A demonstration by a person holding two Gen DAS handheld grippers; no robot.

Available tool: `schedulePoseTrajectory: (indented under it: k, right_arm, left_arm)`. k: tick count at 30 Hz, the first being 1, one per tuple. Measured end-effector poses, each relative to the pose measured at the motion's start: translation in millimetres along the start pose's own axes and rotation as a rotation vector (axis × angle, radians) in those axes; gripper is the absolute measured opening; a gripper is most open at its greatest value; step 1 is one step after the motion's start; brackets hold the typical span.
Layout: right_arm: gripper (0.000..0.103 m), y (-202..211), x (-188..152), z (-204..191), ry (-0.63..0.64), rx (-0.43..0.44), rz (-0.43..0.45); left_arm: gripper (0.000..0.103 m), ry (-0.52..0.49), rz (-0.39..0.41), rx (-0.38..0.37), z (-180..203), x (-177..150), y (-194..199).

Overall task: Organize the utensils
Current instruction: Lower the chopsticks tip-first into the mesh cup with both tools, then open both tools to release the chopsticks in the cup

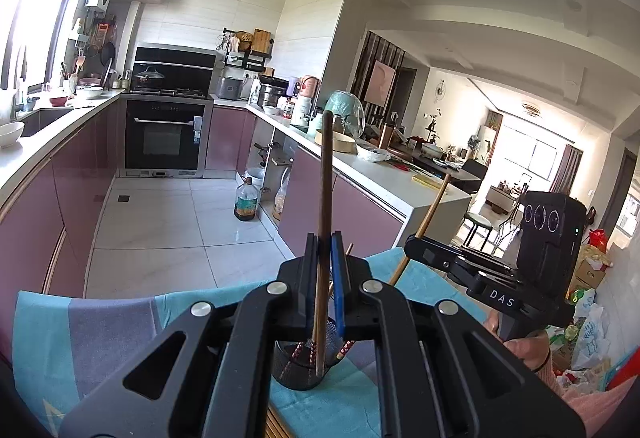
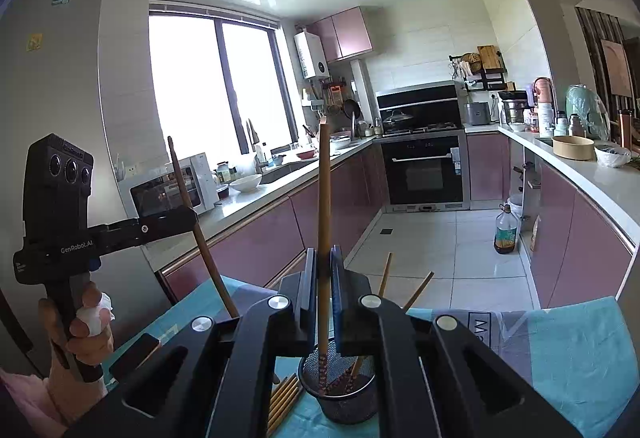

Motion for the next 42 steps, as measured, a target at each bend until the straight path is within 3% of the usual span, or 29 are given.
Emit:
schedulePoseTrajectory:
  k: [7, 17, 24, 30, 32, 35, 42]
  right_arm:
    - [0.005, -23.4, -1.4, 5.1, -0.021, -0.018, -0.033]
    - [0.005, -68.7, -14.6, 14.1, -0.050, -0.035, -0.191]
    - [0.007, -98.1, -25.9, 28.6, -0.114, -0.038, -0.296]
    - [0.010, -104.8, -31.3, 35.7, -0.144, -0.069, -0.311]
    - [0.023, -104.1, -32.1, 38.6, -0.152, -0.079, -0.308]
    - [0.024, -105.8, -34.0, 41.9, -0.159, -0.080, -0.314]
    - [0.025, -121.8, -34.2, 32.6, -0.134, -0.053, -0.318]
  left_arm:
    - [0.007, 0.006, -0.030, 0.034, -2.2, 0.8, -16.9]
    - [0.007, -0.011, -0.226, 0.057, -4.0, -24.5, -67.8]
    - [0.007, -0.016, -0.305, 0.052, -10.1, -37.1, -81.7]
    - [0.010, 0.005, -0.341, 0.064, -19.3, -31.8, -100.3]
    - [0.010, 0.017, -0.350, 0.063, -25.0, -29.9, -103.9]
    - [0.017, 0.029, -0.357, 0.060, -29.4, -31.6, -108.3]
    - [0.019, 0.050, -0.366, 0.043, -38.0, -34.7, -115.4]
Point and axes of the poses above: each gripper's, at about its wrist camera, not at the fingertips, and y roughly against the way its jaws point, z to its right, x to its top, the point moved 1 cm from there along -y, roughly the way its jaws point, and after that the axes turned 13 degrees about -z, right-handed, at the moved point
